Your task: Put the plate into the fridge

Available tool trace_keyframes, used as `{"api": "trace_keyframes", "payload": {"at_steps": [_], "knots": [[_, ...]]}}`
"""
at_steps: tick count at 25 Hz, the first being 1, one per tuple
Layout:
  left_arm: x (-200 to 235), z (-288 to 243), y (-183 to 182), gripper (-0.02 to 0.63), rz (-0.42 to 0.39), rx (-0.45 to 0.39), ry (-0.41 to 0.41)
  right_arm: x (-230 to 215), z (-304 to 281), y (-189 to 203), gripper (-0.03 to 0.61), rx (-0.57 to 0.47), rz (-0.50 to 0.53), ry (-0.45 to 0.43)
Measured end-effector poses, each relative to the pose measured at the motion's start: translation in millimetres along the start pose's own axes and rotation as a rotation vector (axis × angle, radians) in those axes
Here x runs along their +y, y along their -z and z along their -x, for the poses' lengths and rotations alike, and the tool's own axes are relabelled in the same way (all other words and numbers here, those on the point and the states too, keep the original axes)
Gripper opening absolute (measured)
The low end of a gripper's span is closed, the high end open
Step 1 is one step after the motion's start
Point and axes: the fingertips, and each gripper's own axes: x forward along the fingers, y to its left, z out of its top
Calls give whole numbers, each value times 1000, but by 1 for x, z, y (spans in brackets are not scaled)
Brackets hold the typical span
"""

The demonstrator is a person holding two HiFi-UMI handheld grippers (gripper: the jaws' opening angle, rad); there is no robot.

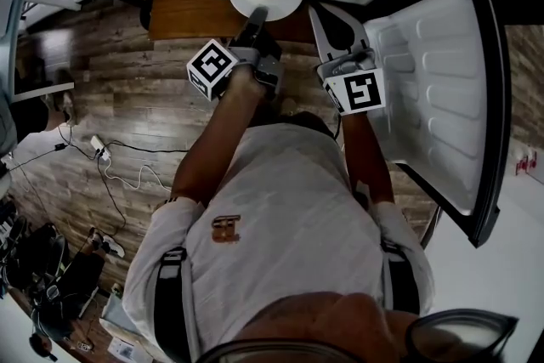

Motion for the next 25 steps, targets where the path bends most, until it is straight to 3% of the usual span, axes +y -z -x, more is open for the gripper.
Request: {"api": "trace_keyframes", "payload": {"at_steps": [9,14,25], "knots": [[-6,-56,-42,28,3,54,-1,-27,-61,5,32,31,14,37],[-15,-56,-46,26,-3,71,1,-24,-67,-7,32,27,23,50],[7,-86,-61,26,-21,92,-39,-29,-93,11,32,47,29,81]]}}
